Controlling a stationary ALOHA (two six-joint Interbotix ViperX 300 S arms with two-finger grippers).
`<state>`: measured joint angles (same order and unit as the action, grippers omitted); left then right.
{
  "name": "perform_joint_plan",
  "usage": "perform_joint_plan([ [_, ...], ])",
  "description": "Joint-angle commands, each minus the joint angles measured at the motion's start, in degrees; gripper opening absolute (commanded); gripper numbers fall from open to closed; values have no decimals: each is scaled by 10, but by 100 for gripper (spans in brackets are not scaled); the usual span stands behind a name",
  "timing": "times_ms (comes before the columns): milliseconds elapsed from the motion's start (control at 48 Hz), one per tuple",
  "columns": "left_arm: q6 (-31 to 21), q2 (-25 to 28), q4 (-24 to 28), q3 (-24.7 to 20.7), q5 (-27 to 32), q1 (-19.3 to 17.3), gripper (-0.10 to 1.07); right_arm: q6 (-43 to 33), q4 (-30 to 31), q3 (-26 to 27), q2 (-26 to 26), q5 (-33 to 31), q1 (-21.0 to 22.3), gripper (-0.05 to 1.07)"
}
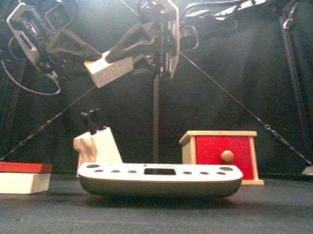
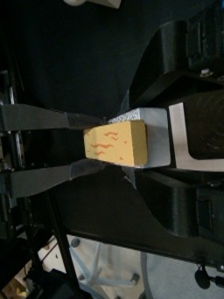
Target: Hand over egg sushi
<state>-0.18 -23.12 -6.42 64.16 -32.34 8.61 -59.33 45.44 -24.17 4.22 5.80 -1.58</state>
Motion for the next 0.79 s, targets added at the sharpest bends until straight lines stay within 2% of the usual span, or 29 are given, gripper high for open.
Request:
perform_joint_plan([
  [0, 2, 11, 1, -25, -6, -2, 32, -2, -2, 6, -11, 3, 1, 32],
  [208, 3, 27, 2, -35, -7, -2, 32, -2, -17, -1, -11, 3, 3, 32],
  [771, 3, 27, 1, -32, -11, -2, 32, -2, -18, -2, -11, 3, 3, 32],
])
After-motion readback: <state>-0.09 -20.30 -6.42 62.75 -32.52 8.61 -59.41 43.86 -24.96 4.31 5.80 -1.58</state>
